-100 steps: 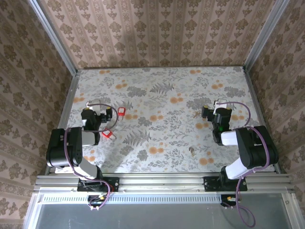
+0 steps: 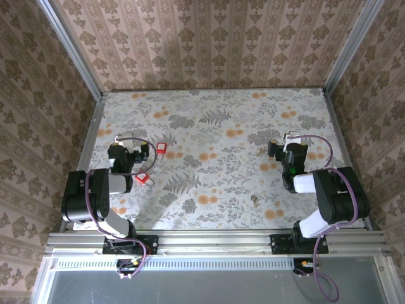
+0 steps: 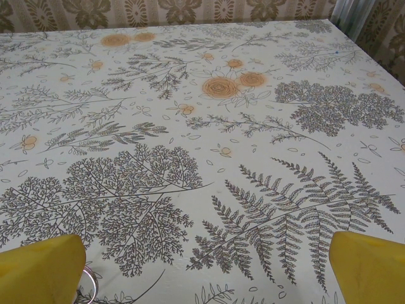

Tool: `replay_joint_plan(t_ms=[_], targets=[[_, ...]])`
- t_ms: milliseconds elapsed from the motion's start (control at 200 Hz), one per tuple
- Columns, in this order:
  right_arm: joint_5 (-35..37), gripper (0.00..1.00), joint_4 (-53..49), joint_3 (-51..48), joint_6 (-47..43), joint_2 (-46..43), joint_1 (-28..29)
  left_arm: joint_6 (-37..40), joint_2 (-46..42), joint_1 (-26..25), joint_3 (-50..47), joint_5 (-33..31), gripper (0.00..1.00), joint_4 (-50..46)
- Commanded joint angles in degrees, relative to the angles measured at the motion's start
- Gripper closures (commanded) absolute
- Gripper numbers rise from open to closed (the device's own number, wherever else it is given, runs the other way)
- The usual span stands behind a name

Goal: Unlock with the key

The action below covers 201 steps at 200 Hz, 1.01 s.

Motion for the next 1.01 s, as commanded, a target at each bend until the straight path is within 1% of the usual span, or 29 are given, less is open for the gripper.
replay_joint_plan(t_ms=[0, 105, 135, 160, 185, 210, 230, 260, 305, 345, 380, 440, 475, 510, 540, 585, 630, 675, 750, 780, 795, 850, 915, 1000], targets=[[1.8, 0.0, 1.85, 0.48, 0.93, -0.86, 0.24, -0.05, -0.31, -0.2, 0.49, -0.13, 0.0, 0.2], [2.07, 0.0, 2.33, 0.38, 0.77, -1.14, 0.24, -0.19, -0.42, -0.17, 0.11, -0.25, 0.0, 0.74], [1.93, 0.0, 0.42, 0.83, 0.82, -2.24, 0.33, -0.31, -0.63, -0.28, -0.42, -0.74, 0.0, 1.83], [0.54, 0.0, -1.11, 1.08, 0.46, -3.11, 0.33, -0.17, -1.43, -0.41, -1.11, -0.98, 0.0, 2.38], [-0.48, 0.0, -0.53, 0.89, -0.57, -3.54, 0.65, 0.14, -3.11, -0.7, -1.85, -1.28, 0.0, 2.36], [1.19, 0.0, -1.27, 1.17, -1.63, -4.92, 1.75, 0.57, -5.29, -1.12, -2.46, -2.06, 0.0, 1.67], [3.2, 0.0, -4.18, 2.16, -2.01, -6.69, 2.75, 0.86, -7.25, -1.74, -2.78, -3.14, 0.0, 0.29], [4.55, 0.0, -13.51, 4.97, -1.09, -10.64, 3.3, 0.88, -11.51, -2.83, -2.67, -5.46, 0.0, -3.35], [4.93, 0.0, -28.76, 10.35, 2.58, -14.55, 2.87, -1.01, -17.99, -4.0, -1.27, -8.85, 0.0, -12.81], [4.75, 0.0, -38.4, 14.74, 4.79, -16.35, 2.63, -4.93, -23.35, -4.37, 1.25, -9.59, 0.0, -21.66], [3.19, 0.0, -44.23, 17.23, 5.59, -17.23, 2.55, -8.65, -27.24, -4.44, 3.32, -8.24, 0.0, -29.4], [-0.31, 0.0, -51.9, 20.45, 7.6, -17.25, 2.44, -14.44, -32.7, -5.17, 6.2, -4.79, 0.0, -38.64], [-3.51, 0.0, -55.08, 22.15, 7.91, -16.09, 2.27, -18.57, -35.23, -5.89, 7.04, -2.34, 0.0, -41.95], [-5.79, 0.0, -57.81, 23.78, 7.87, -14.35, 2.27, -20.47, -37.57, -6.92, 6.99, 1.6, 0.0, -42.59], [-6.5, 0.0, -60.3, 25.5, 8.23, -12.51, 2.18, -22.09, -39.34, -8.5, 6.85, 3.6, 0.0, -42.85], [-6.78, 0.02, -64.29, 27.98, 8.85, -10.01, 1.96, -25.28, -41.81, -11.25, 6.72, 4.47, 0.0, -43.55], [-7.87, 0.03, -66.7, 30.09, 9.25, -7.39, 1.47, -27.11, -43.81, -14.35, 6.88, 5.96, 0.0, -44.16], [-10.25, 0.05, -67.92, 31.31, 9.51, -5.76, 0.98, -28.37, -45.36, -18.01, 7.42, 6.13, 0.0, -45.51], [-13.24, 0.07, -69.42, 32.81, 9.46, -3.49, 0.68, -29.59, -47.13, -24.58, 8.77, 4.61, 0.0, -48.68], [-13.97, 0.09, -70.13, 33.42, 9.41, -2.53, 0.68, -29.85, -47.55, -26.76, 9.08, 3.79, 0.0, -49.48], [-14.34, 0.1, -70.49, 33.7, 9.37, -1.96, 0.65, -29.88, -47.66, -29.07, 9.31, 3.36, 0.0, -50.02], [-14.8, 0.14, -71.46, 34.51, 9.3, -0.05, 0.68, -30.27, -47.88, -33.58, 10.11, 1.63, 0.0, -52.15], [-15.17, 0.18, -71.84, 34.9, 9.37, 1.75, 0.68, -30.93, -47.71, -37.95, 10.6, -0.09, 0.0, -53.63], [-15.62, 0.24, -71.45, 35.09, 9.54, 3.93, 0.57, -31.42, -47.39, -42.39, 10.76, -1.95, 0.0, -54.98]])
